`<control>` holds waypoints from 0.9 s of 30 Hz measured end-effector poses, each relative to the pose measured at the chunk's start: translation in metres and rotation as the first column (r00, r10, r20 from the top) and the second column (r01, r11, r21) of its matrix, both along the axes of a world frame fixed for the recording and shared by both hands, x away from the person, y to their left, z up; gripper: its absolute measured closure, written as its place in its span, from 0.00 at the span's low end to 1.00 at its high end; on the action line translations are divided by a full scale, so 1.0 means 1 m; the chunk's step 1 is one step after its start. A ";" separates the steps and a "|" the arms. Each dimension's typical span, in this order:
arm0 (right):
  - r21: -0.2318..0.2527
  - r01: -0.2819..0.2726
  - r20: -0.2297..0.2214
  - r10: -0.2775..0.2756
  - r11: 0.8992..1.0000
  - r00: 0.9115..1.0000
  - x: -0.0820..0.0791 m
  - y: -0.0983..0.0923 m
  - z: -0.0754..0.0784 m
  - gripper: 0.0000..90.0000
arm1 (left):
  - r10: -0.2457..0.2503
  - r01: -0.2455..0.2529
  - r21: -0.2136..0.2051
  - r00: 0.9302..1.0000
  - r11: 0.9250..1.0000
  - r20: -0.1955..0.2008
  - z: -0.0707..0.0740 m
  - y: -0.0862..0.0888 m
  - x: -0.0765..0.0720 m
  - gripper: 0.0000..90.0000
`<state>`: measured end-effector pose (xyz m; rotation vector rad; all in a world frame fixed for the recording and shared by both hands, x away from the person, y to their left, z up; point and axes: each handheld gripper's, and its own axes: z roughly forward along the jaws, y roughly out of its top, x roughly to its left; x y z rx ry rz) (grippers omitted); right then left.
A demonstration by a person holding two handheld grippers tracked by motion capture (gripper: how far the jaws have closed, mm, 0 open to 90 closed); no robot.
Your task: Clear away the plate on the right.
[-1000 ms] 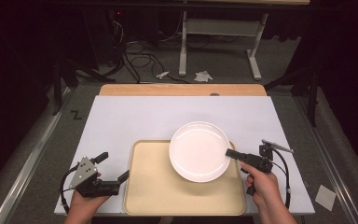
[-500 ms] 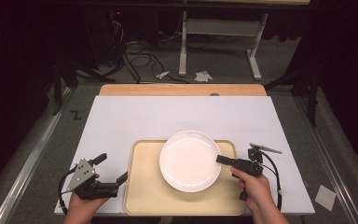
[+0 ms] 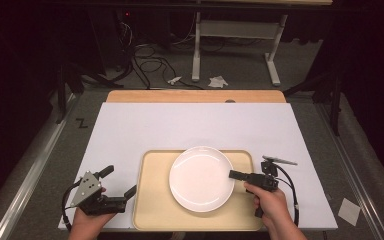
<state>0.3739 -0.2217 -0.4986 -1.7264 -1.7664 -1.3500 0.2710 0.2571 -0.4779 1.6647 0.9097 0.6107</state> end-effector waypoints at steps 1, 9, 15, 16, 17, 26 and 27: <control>0.000 0.000 0.000 0.000 1.000 1.000 0.000 0.000 0.000 0.99 | -0.001 0.001 0.001 1.000 1.000 0.000 0.000 0.000 0.000 0.01; -0.027 0.003 0.000 -0.003 1.000 1.000 0.001 0.001 -0.003 0.98 | -0.004 0.004 0.000 1.000 1.000 0.000 0.000 0.000 -0.001 0.01; -0.045 -0.003 -0.008 0.003 0.999 1.000 0.001 0.001 -0.005 0.96 | -0.004 0.004 0.001 1.000 1.000 0.002 0.000 0.000 -0.002 0.01; -0.061 -0.006 -0.012 0.005 0.998 1.000 0.001 0.001 -0.005 0.96 | -0.005 0.005 0.002 1.000 1.000 0.001 0.000 0.000 -0.002 0.01; -0.061 -0.006 -0.012 0.005 0.998 1.000 0.001 0.001 -0.005 0.96 | -0.005 0.005 0.002 1.000 1.000 0.001 0.000 0.000 -0.002 0.01; -0.129 -0.034 -0.018 0.032 0.991 0.999 0.002 0.005 -0.005 0.94 | -0.010 0.010 0.010 1.000 1.000 -0.002 0.000 -0.002 -0.001 0.01; -0.133 -0.036 -0.016 0.034 0.990 0.999 0.002 0.005 -0.006 0.93 | -0.010 0.010 0.011 1.000 1.000 -0.002 0.000 -0.002 -0.001 0.01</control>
